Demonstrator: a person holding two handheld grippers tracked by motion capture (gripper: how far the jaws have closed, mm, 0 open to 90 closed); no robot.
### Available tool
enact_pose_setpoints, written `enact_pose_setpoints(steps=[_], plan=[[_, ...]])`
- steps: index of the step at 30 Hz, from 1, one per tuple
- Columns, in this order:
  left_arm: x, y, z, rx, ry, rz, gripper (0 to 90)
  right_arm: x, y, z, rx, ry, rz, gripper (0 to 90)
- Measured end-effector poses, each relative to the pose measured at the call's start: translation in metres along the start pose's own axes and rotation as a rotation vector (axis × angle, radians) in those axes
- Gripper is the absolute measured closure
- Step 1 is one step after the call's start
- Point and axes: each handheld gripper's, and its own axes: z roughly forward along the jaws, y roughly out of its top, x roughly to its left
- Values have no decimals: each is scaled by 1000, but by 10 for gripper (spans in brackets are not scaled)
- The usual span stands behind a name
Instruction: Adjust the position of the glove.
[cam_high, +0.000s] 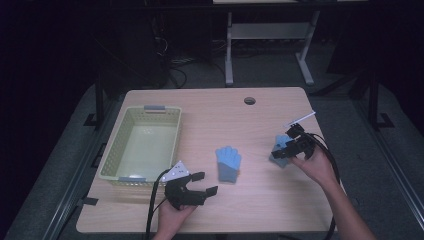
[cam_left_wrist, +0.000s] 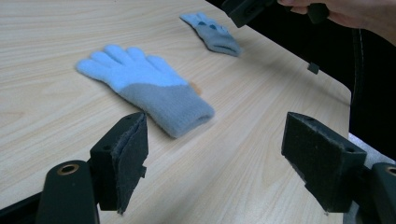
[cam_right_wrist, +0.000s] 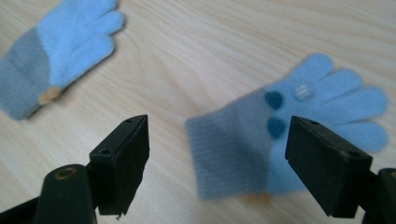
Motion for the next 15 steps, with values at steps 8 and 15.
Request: enact_pose_setpoints(steps=[8, 15], plan=[[0, 0, -1, 2, 1, 0, 226, -6, 11, 6, 36, -15, 28, 226], [0, -1, 0, 3, -1, 0, 226, -16, 14, 12, 81, -28, 64, 264]])
